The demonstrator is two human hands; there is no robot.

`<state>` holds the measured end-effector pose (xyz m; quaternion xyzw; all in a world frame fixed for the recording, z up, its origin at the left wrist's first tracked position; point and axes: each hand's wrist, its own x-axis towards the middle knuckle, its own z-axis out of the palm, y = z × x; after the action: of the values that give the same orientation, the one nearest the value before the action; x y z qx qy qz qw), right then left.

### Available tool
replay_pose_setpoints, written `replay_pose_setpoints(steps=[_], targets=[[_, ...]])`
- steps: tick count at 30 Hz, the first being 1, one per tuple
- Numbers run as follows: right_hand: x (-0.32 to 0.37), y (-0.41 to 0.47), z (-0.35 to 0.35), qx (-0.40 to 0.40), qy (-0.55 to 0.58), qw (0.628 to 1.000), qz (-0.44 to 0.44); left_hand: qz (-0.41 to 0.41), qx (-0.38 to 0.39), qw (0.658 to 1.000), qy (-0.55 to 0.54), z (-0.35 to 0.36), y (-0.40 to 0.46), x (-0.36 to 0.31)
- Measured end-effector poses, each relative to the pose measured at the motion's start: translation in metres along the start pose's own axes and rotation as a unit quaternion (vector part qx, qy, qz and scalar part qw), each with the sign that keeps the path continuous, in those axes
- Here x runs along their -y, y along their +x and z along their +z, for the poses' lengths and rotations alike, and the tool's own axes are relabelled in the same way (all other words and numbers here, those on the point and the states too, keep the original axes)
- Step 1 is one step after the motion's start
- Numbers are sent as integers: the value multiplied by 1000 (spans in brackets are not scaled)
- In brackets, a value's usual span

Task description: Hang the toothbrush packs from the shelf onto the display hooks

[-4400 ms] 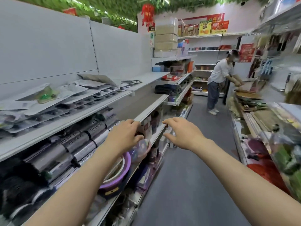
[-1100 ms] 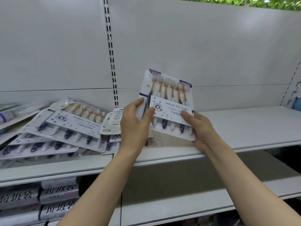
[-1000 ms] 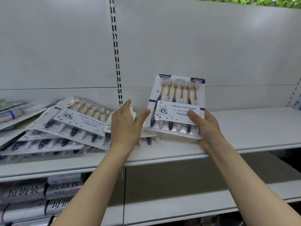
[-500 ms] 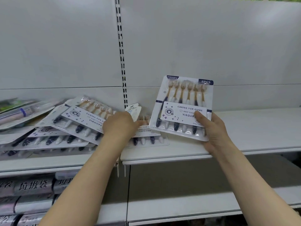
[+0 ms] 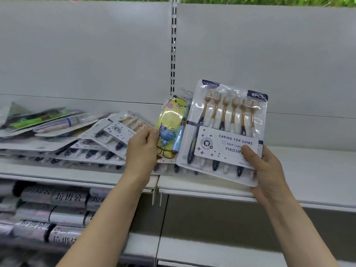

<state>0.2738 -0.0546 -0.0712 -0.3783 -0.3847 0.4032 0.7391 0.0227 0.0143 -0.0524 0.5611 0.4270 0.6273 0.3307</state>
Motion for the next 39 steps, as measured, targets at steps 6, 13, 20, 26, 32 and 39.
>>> replay_pose_setpoints(steps=[6,13,20,26,32,39], targets=[[-9,-17,46,34,4,999,13,-85,40,977,-190,-69,-20,-5],[-33,-65,166,98,-25,995,-2,-68,30,984,-161,-212,-28,-8],[-105,-148,349,165,-21,986,-10,-59,-32,989,-131,-426,-38,-3],[-179,-214,508,231,-26,972,17,-69,-97,983,-139,-600,-50,3],[-246,-260,649,300,-33,953,35,-60,-190,977,-81,-733,-52,19],[-346,-298,831,350,-1,936,42,-52,-334,941,-11,-916,-18,62]])
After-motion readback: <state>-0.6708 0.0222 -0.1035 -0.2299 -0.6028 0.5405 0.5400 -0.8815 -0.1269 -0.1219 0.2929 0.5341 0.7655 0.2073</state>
